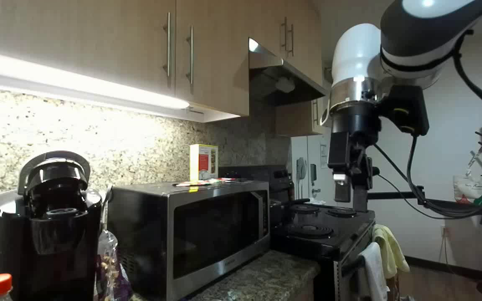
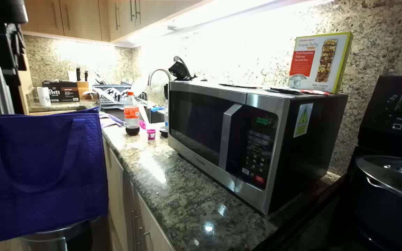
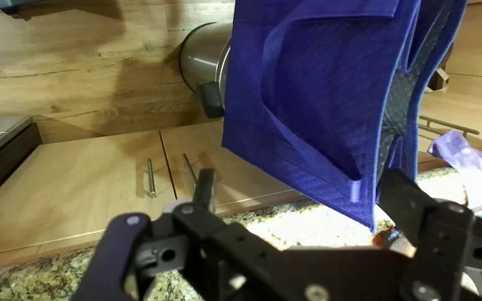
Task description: Put the Coca Cola bottle on top of the microwave.
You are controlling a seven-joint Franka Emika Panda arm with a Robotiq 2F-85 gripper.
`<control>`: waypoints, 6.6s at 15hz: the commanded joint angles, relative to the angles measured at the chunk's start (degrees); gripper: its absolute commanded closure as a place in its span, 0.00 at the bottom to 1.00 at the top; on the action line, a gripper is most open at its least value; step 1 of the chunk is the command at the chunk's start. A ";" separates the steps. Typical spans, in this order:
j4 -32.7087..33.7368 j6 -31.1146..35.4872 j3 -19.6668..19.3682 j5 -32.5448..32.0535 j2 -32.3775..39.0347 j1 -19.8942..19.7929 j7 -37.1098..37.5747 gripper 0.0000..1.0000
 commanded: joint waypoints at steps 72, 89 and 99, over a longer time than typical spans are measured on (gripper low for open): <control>112.53 -20.53 9.37 -34.00 89.89 20.00 -77.97 0.00; 123.43 -17.44 6.41 -24.79 100.15 21.82 -89.93 0.00; 124.40 -18.98 5.13 -24.38 102.75 22.81 -90.97 0.00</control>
